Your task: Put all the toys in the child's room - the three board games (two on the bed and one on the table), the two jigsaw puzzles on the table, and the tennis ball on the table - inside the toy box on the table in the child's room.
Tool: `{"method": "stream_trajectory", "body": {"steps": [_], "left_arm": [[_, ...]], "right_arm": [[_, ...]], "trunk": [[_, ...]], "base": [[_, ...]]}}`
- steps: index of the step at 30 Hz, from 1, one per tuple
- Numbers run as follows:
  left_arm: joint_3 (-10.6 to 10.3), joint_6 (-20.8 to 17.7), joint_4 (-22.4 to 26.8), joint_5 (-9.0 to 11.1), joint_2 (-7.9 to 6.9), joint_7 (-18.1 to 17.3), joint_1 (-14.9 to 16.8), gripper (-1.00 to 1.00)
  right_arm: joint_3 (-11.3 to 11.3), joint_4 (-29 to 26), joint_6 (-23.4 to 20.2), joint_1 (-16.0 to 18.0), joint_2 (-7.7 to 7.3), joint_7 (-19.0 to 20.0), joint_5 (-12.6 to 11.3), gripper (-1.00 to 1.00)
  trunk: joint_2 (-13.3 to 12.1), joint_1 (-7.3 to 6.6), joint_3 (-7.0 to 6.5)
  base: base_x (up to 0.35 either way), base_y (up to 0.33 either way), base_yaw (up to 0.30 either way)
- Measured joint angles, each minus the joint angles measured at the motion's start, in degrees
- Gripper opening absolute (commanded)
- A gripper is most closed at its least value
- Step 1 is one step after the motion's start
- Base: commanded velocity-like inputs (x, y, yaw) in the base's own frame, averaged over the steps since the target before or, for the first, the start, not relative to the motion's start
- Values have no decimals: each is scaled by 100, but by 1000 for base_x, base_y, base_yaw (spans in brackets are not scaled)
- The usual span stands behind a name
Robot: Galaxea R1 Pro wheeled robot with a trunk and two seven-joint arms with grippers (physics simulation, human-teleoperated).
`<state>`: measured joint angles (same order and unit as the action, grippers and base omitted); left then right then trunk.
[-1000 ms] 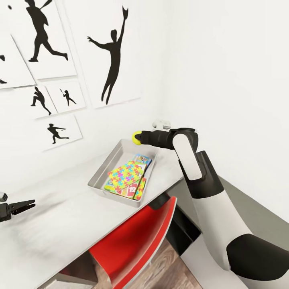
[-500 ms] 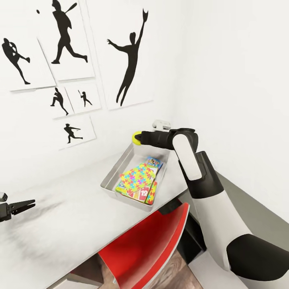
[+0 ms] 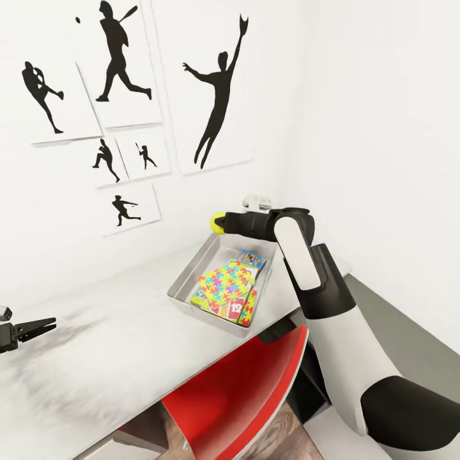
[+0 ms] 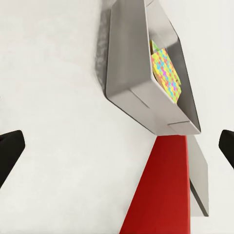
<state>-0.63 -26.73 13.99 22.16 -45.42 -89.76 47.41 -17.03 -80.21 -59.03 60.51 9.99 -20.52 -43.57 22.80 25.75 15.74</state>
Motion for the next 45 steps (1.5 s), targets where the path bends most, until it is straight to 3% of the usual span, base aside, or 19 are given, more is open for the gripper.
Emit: {"method": "stream_trajectory", "body": {"steps": [45], "left_arm": [[-14,8,0,0,0,0,-1,100]], "right_arm": [[-2,1,9,-20,0,-9,2,-100]], "trunk": [[0,-1,-32]], "base": [[50,-3,15]]}}
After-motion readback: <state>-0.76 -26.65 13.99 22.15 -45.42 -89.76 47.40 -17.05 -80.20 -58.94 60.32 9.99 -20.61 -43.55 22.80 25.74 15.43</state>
